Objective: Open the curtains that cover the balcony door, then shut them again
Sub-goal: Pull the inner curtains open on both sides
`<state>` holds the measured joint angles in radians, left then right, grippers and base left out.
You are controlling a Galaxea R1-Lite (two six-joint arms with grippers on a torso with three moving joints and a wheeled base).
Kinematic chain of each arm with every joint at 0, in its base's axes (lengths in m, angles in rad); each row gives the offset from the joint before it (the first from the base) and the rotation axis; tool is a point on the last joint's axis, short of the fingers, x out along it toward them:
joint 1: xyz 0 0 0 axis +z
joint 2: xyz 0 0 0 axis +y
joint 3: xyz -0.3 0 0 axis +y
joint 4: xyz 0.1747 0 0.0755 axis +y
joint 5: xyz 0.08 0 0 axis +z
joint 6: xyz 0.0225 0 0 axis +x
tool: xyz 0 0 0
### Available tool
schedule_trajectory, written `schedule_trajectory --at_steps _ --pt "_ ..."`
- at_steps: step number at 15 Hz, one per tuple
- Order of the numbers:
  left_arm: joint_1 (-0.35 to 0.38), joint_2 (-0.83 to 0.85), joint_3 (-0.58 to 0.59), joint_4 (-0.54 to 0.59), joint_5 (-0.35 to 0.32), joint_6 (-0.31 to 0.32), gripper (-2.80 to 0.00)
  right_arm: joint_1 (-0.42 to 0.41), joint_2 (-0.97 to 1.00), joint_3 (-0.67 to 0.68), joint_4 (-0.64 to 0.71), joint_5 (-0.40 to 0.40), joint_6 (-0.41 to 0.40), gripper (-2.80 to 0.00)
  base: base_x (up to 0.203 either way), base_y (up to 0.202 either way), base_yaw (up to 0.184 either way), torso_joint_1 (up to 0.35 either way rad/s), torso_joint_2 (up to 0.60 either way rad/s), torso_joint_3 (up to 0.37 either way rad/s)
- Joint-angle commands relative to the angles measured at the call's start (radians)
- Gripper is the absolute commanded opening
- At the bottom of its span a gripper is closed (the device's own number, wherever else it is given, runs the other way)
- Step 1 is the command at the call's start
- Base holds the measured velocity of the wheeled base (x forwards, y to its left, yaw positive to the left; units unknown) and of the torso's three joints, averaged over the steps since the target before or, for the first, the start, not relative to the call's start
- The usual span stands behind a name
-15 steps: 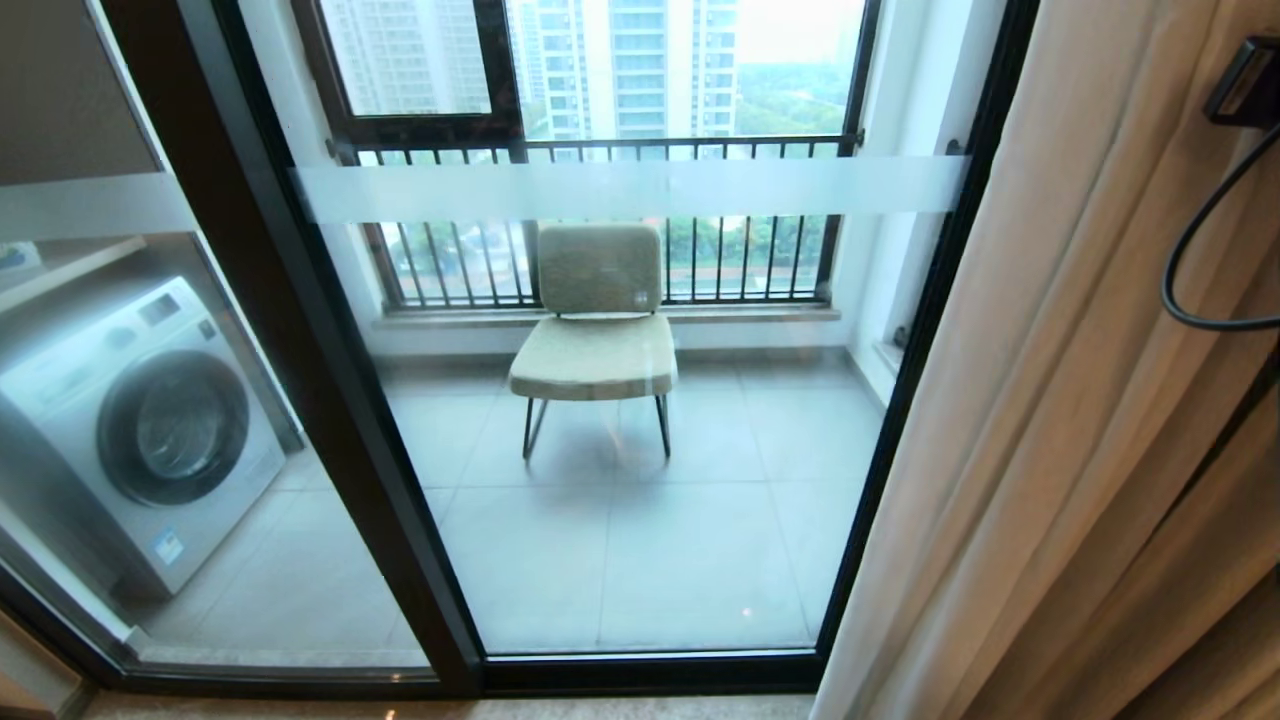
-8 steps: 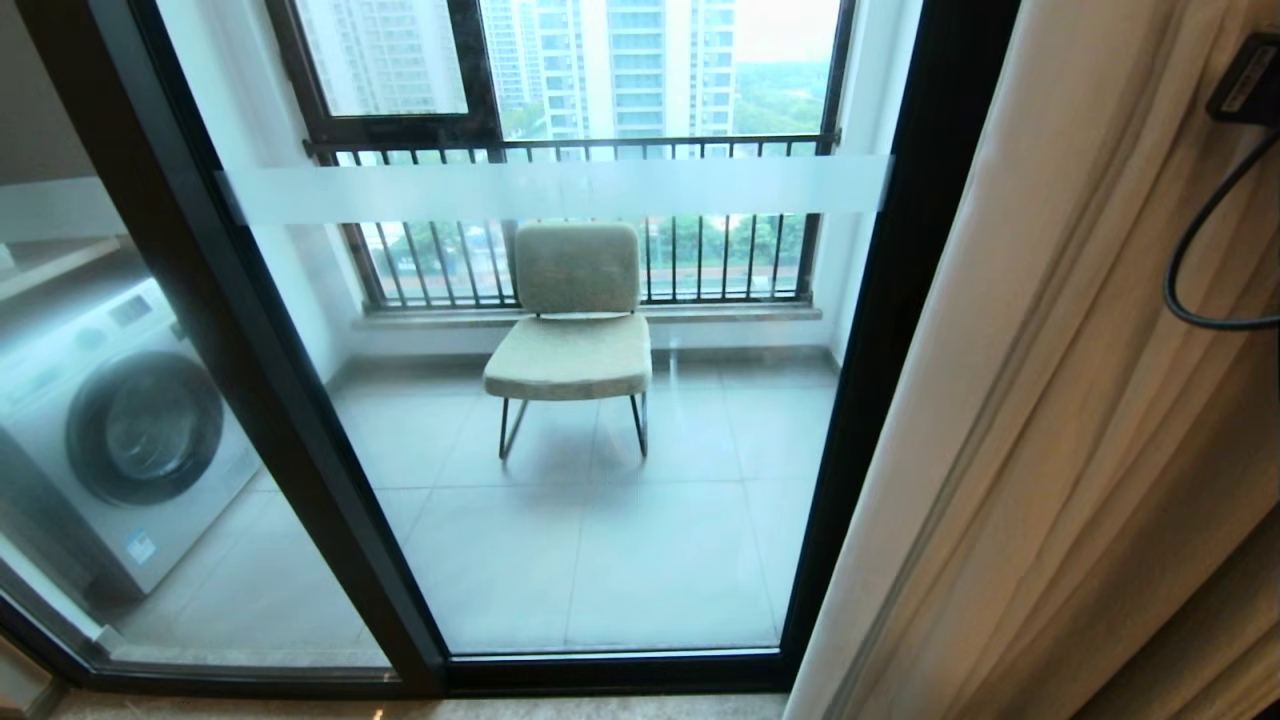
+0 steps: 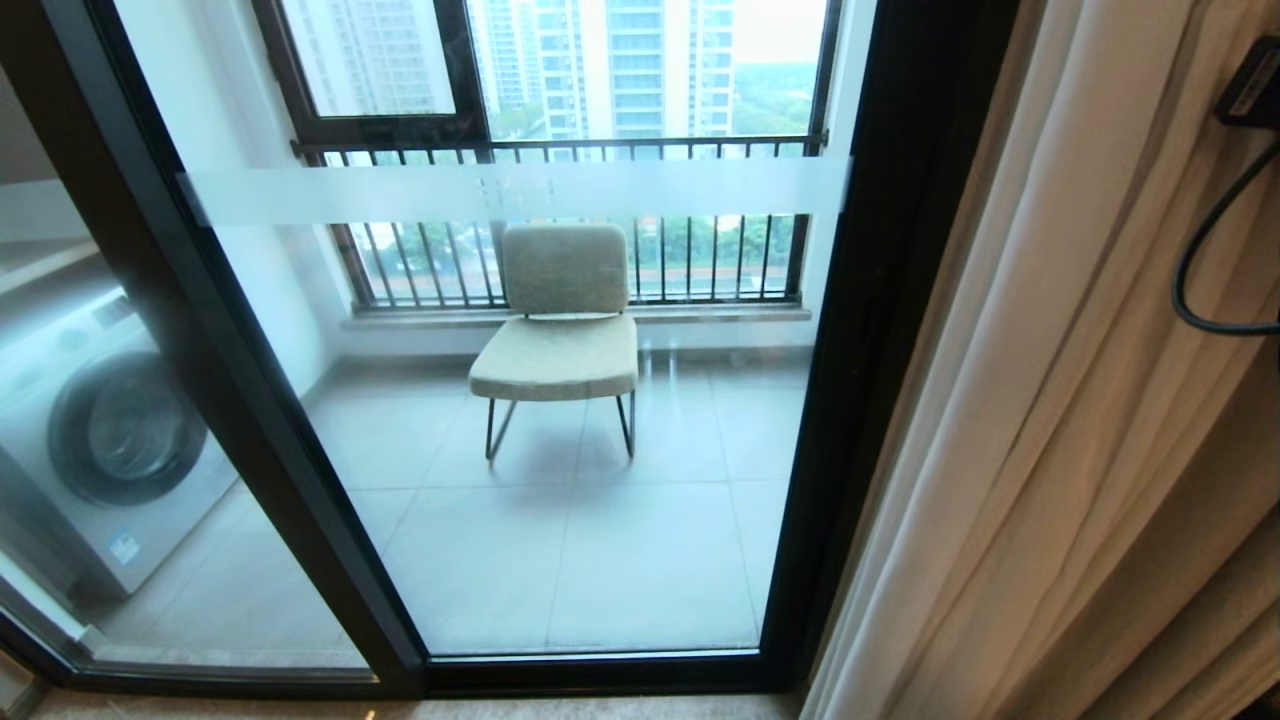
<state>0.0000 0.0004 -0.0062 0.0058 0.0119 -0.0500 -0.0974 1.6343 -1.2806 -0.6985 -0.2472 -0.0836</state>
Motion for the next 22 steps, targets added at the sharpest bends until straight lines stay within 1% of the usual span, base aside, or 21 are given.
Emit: schedule_trajectory --at_steps 1,5,8,12,18,22 --pt "0.002 0.000 0.000 0.000 0.000 -0.001 -2.80 -0.001 -0.005 -0.006 -0.007 -0.001 -0.001 -2.80 0.000 0.000 0.000 0.000 0.00 0.000" --pt "0.002 0.000 0.000 0.000 0.000 -0.001 -2.80 -0.015 -0.021 -0.009 -0.003 0.000 0.000 -2.80 0.000 0.000 0.000 0.000 0.00 0.000" --pt "0.002 0.000 0.000 0.000 0.000 -0.001 -2.80 -0.055 -0.032 -0.011 0.002 0.005 0.001 -2.80 0.000 0.000 0.000 0.000 0.00 0.000" --pt "0.002 0.000 0.000 0.000 0.000 -0.001 -2.80 -0.140 -0.020 -0.026 -0.002 0.011 0.004 -2.80 0.000 0.000 0.000 0.000 0.00 0.000" --pt "0.002 0.000 0.000 0.000 0.000 -0.001 -2.80 -0.265 0.072 -0.150 0.005 0.020 0.031 -2.80 0.000 0.000 0.000 0.000 0.00 0.000" --pt "0.002 0.000 0.000 0.000 0.000 -0.001 -2.80 -0.380 0.149 -0.219 0.005 0.028 0.053 -2.80 0.000 0.000 0.000 0.000 0.00 0.000"
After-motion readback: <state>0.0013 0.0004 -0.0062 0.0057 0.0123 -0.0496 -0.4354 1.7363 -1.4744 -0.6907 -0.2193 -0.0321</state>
